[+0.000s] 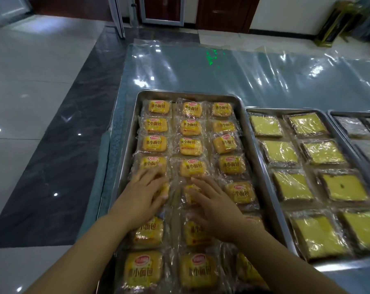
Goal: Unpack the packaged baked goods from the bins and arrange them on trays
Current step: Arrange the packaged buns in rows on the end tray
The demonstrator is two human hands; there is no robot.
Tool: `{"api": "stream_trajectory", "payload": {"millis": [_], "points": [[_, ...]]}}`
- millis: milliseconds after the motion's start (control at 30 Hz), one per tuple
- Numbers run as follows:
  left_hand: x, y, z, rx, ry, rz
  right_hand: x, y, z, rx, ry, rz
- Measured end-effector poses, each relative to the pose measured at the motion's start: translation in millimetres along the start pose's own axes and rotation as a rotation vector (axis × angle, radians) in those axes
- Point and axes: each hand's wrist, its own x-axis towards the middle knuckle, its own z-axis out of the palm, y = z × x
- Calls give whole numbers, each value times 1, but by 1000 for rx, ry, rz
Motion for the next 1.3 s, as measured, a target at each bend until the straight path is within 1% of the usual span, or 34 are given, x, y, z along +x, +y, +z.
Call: {"api": "stream_trajectory", "payload": {"millis": [67, 133, 233, 333, 433, 500, 600, 667, 733, 833, 900, 1000, 1133, 1233, 1300], "points": [[-17, 1, 5, 10, -71, -11, -8, -2, 9, 2, -101, 27], [-30, 1, 11, 76, -146, -34, -13, -7, 17, -5, -161, 83], [-39, 5, 17, 167, -172, -65, -11, -17, 24, -4, -174, 127], [-38, 11, 18, 191, -179, -86, -8, -24, 25, 29, -180, 154], [-35, 12, 15, 177, -160, -79, -10, -22, 18, 82, -137, 153], [-35, 14, 12, 134, -126, -77, -17, -15, 11, 80, -67, 158], [-31, 25, 10, 112, -67, -22, -34, 0, 1, 26, 62, 225], [-27, 36, 10, 75, -53, 14, -50, 10, -4, -12, 129, 299], [-21, 46, 12, 68, -44, 47, -64, 19, -7, -45, 155, 423], [-12, 60, 17, 47, -55, 99, -77, 25, -5, -14, 99, 580], [-6, 68, 20, 23, -54, 116, -82, 24, -2, 34, 53, 574], [4, 78, 23, 6, -27, 123, -84, 24, -5, 56, 43, 511], [35, 92, 24, -8, 12, 130, -81, 39, -26, 79, 106, 475], [76, 107, 26, -28, 71, 122, -77, 63, -49, 98, 163, 432], [108, 119, 29, -64, 74, 97, -73, 84, -65, 98, 205, 406]]}}
